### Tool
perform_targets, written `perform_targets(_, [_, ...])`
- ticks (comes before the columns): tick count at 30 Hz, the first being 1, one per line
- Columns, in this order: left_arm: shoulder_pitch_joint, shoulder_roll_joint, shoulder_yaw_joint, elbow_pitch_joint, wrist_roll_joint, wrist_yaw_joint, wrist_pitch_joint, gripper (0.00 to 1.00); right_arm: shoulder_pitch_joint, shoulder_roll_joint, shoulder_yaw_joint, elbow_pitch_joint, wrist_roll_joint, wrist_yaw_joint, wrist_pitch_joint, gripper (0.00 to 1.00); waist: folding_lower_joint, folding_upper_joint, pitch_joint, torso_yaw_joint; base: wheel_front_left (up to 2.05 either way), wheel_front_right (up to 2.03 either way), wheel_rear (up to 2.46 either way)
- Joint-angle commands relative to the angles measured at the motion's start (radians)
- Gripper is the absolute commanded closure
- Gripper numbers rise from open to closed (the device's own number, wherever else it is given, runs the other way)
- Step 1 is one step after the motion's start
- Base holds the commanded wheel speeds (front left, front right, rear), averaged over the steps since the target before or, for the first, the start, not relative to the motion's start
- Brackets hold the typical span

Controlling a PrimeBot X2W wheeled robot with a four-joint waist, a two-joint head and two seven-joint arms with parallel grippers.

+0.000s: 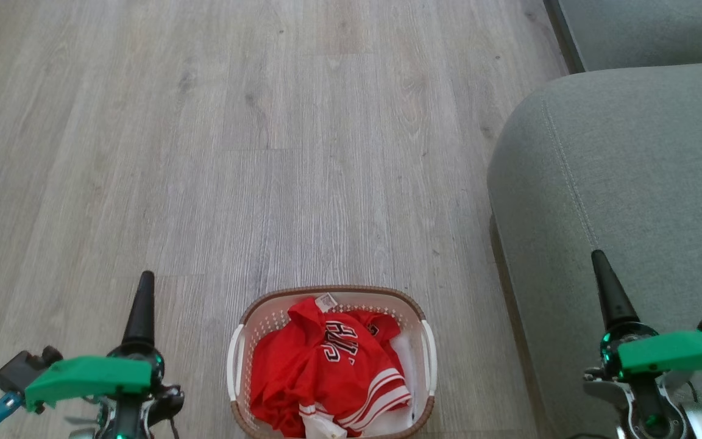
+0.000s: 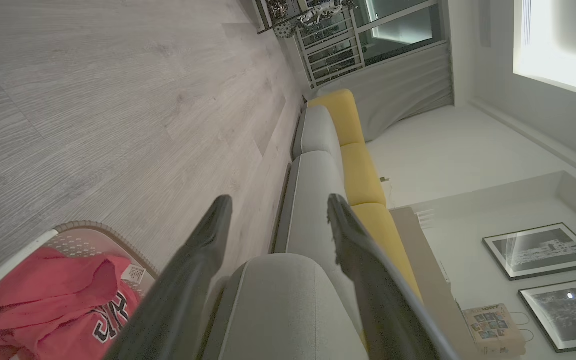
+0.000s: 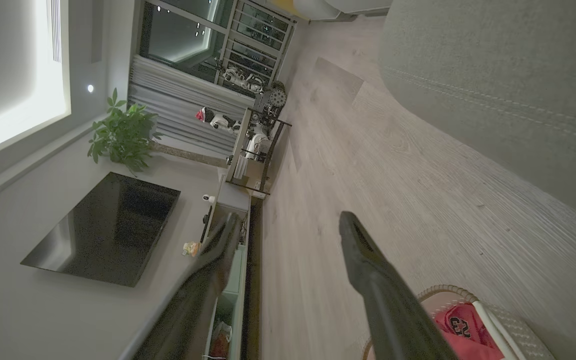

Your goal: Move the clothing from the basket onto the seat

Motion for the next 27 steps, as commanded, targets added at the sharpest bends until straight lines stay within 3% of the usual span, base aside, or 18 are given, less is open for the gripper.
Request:
perform_targets(1, [-0.050, 0.011, 0.001, -0.044, 0.029, 0.002, -0.011, 0.00, -0.058, -0.027, 0.012, -0.044, -0.028, 0.000, -0.011, 0.00, 0.0000, 0.0000, 0.000, 0.000, 0.00, 0.00, 0.00])
perform_targets(27, [-0.066, 0.013, -0.079, -0.080, 0.454, 0.065, -0.087, 0.00, -0.073, -0.076, 0.095, -0.090, -0.432, 0.000, -0.087, 0.00, 0.0000, 0.0000, 0.000, 0.002, 0.00, 0.00, 0.00])
